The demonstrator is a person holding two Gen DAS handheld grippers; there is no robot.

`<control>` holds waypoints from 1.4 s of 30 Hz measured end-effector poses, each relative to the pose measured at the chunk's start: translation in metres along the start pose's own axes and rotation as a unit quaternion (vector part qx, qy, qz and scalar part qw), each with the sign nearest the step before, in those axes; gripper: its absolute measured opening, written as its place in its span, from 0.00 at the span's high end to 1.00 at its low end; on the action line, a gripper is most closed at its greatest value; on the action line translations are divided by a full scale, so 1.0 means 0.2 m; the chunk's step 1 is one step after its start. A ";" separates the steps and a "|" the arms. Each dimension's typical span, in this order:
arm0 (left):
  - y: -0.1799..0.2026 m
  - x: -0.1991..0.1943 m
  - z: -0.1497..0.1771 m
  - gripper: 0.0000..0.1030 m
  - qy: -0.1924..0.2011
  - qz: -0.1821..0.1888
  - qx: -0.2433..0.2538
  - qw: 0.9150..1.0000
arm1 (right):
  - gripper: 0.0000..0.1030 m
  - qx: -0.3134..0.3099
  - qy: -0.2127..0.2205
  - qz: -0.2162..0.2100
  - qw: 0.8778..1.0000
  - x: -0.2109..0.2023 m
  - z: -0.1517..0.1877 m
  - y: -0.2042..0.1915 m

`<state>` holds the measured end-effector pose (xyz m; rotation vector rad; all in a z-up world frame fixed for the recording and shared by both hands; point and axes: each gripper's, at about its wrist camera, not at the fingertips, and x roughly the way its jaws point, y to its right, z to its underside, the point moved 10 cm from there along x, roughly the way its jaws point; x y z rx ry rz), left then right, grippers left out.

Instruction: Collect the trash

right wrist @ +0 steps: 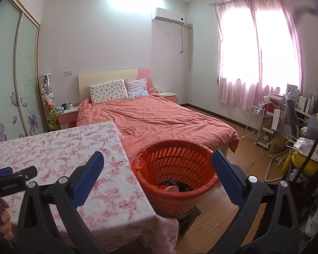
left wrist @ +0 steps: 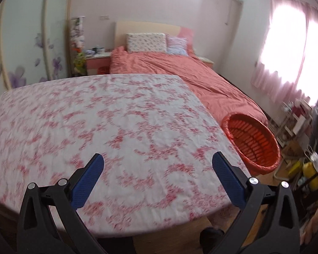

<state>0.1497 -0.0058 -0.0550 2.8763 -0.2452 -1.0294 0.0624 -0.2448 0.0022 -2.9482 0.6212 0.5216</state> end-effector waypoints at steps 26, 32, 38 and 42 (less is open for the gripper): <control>-0.13 -0.31 0.16 0.02 0.080 -0.082 0.005 0.993 | 0.04 0.006 -0.053 0.047 0.997 -0.18 0.27 -0.09; -0.14 -0.31 0.18 0.02 0.069 -0.078 -0.007 0.994 | 0.04 0.009 -0.073 0.058 0.996 -0.16 0.30 -0.07; -0.13 -0.31 0.18 0.02 0.069 -0.083 -0.005 0.994 | 0.04 0.012 -0.091 0.049 0.995 -0.14 0.34 -0.08; -0.13 -0.31 0.19 0.02 0.064 -0.084 -0.006 0.994 | 0.04 0.011 -0.094 0.044 0.995 -0.14 0.35 -0.09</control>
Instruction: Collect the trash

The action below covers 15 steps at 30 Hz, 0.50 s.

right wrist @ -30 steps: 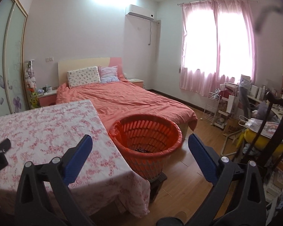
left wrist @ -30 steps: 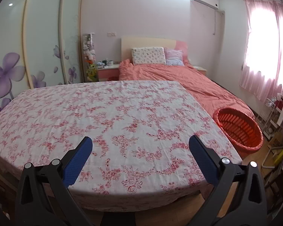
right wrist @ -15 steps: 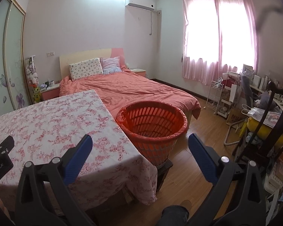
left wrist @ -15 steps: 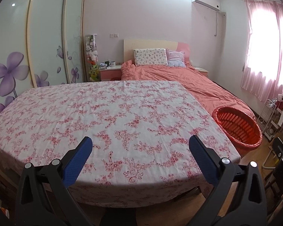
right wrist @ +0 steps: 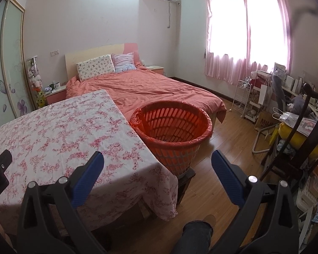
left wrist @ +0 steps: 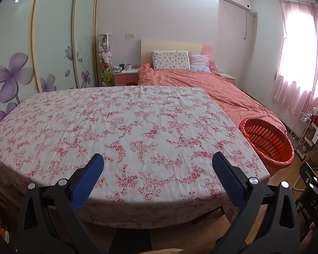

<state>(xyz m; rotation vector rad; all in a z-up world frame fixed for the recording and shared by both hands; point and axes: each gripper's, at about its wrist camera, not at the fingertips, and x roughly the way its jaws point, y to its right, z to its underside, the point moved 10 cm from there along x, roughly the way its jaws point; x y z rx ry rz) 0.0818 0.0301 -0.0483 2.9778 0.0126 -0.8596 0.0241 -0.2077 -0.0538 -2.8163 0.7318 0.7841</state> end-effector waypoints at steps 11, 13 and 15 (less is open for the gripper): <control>0.03 0.00 0.02 0.02 -0.007 0.001 0.011 1.000 | 0.04 0.002 -0.011 -0.004 1.000 0.02 0.01 -0.01; 0.04 0.00 0.02 0.02 -0.007 0.002 0.013 1.000 | 0.04 0.004 -0.014 -0.004 1.000 0.02 0.02 0.00; 0.04 0.00 0.02 0.02 -0.007 0.000 0.015 1.000 | 0.04 0.006 -0.016 -0.003 1.000 0.02 0.02 0.00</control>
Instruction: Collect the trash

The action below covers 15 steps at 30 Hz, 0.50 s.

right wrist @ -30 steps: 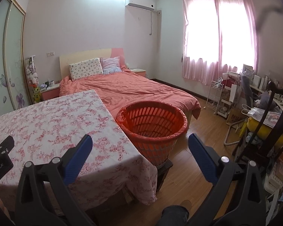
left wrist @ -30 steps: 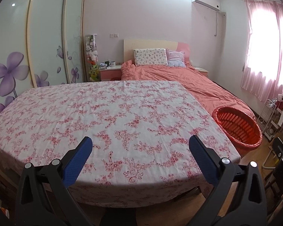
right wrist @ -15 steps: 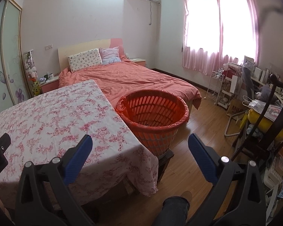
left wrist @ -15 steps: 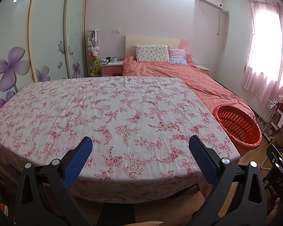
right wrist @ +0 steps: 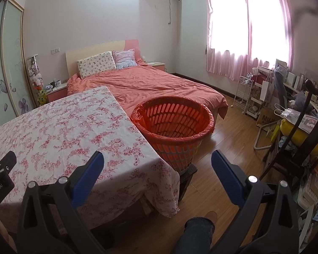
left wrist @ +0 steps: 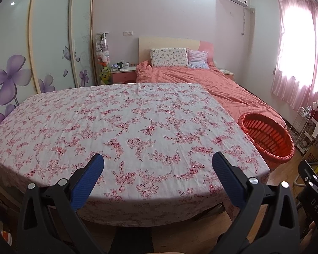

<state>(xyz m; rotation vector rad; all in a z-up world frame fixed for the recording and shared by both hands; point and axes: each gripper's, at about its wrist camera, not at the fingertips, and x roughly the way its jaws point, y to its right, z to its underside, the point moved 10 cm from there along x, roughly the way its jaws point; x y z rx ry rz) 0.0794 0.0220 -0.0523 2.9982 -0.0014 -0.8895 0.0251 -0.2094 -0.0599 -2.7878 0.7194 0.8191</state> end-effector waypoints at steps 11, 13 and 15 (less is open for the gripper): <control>0.02 -0.03 -0.02 0.02 0.012 0.000 0.006 1.000 | 0.04 0.002 0.007 -0.003 1.000 -0.02 0.00 0.01; 0.03 -0.03 -0.02 0.02 0.013 0.000 0.007 1.000 | 0.04 0.003 0.007 -0.004 1.000 -0.02 0.00 0.01; 0.03 -0.03 -0.02 0.02 0.014 0.000 0.008 1.000 | 0.04 0.003 0.007 -0.004 1.000 -0.02 0.00 0.01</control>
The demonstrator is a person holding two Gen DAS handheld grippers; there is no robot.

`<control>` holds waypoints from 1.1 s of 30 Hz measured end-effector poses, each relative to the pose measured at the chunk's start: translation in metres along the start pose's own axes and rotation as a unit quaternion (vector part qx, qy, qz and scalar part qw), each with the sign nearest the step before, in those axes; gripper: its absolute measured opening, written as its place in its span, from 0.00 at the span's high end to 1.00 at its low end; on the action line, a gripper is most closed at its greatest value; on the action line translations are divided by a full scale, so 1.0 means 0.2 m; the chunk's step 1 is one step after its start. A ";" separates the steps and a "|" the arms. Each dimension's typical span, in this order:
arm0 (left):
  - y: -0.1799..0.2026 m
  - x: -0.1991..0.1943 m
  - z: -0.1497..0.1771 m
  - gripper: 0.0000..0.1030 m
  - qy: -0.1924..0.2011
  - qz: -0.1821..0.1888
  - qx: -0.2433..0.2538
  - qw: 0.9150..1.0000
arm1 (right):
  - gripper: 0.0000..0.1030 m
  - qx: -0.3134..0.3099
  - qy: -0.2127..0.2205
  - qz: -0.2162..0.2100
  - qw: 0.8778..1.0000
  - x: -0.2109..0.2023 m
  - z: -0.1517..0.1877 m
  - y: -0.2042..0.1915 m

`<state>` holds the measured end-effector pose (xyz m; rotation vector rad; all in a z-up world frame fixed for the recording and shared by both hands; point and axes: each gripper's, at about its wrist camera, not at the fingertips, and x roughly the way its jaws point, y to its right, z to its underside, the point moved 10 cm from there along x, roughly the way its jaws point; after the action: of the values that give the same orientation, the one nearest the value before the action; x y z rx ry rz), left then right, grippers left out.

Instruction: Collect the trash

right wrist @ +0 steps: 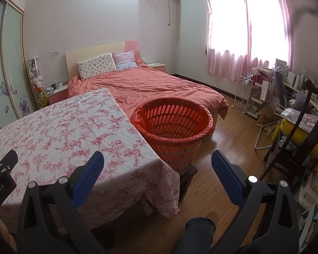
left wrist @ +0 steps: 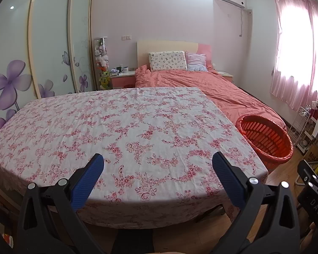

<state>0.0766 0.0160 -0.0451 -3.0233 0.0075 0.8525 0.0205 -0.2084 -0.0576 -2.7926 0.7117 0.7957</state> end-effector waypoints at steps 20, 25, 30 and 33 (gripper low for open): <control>0.02 0.00 0.01 0.02 -0.001 0.000 0.003 1.000 | 0.04 0.000 0.000 0.000 1.000 0.00 0.00 0.00; 0.02 0.00 0.01 0.02 -0.001 0.000 0.004 1.000 | 0.04 0.000 0.000 0.000 1.000 0.00 0.00 0.00; 0.02 0.00 0.01 0.02 -0.001 0.000 0.003 1.000 | 0.04 0.000 0.000 0.000 1.000 0.00 0.00 0.00; 0.02 0.00 0.01 0.02 -0.001 0.000 0.003 1.000 | 0.04 -0.001 -0.001 0.000 1.000 -0.01 -0.01 0.00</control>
<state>0.0762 0.0123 -0.0460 -3.0163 0.0096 0.8528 0.0202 -0.2079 -0.0558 -2.7930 0.7109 0.7978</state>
